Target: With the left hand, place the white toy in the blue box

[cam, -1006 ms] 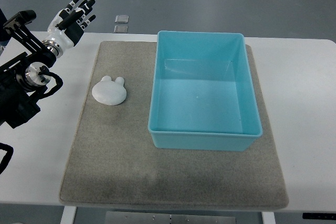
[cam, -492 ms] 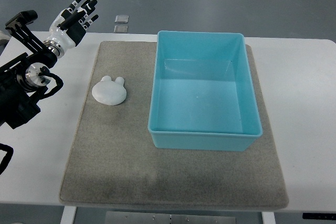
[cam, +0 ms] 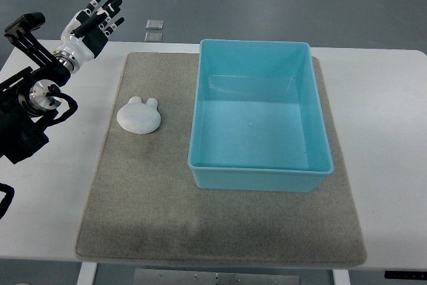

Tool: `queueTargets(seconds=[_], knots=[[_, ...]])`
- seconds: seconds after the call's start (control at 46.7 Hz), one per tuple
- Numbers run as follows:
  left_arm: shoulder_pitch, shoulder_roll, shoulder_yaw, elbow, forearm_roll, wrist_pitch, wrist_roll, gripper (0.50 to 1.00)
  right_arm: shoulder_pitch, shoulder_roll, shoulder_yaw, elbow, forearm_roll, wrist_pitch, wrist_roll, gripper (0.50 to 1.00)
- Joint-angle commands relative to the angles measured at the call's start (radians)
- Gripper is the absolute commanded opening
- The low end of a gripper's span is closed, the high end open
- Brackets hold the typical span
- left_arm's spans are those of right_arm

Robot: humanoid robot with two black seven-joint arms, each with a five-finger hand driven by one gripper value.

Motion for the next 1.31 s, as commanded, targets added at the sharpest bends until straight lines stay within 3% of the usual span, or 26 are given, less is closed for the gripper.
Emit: queueTargets(seconds=[0.0, 0.449, 0.813, 1.049, 1.284], knots=[[0.0, 0.002, 0.003, -0.009, 0.002, 0.0, 0.0, 0.992, 0.0, 0.0, 0.0, 0.0, 0.0, 0.0, 0.0, 0.936], [-0.008, 0.086, 0.052, -0.201, 0.047, 0.032, 0.009, 0.992, 0.0, 0.0, 0.0, 0.0, 0.0, 0.0, 0.0, 0.936], [-0.014, 0.233, 0.121, -0.408, 0.299, 0.032, 0.011, 0.99, 0.0, 0.0, 0.0, 0.0, 0.0, 0.0, 0.0, 0.936], [-0.077, 0.344, 0.265, -0.551, 0.339, 0.026, 0.017, 0.992, 0.0, 0.0, 0.0, 0.0, 0.0, 0.0, 0.0, 0.936], [-0.123, 0.424, 0.335, -0.653, 0.549, 0.012, 0.017, 0.992, 0.0, 0.0, 0.0, 0.0, -0.001, 0.0, 0.0, 0.936]])
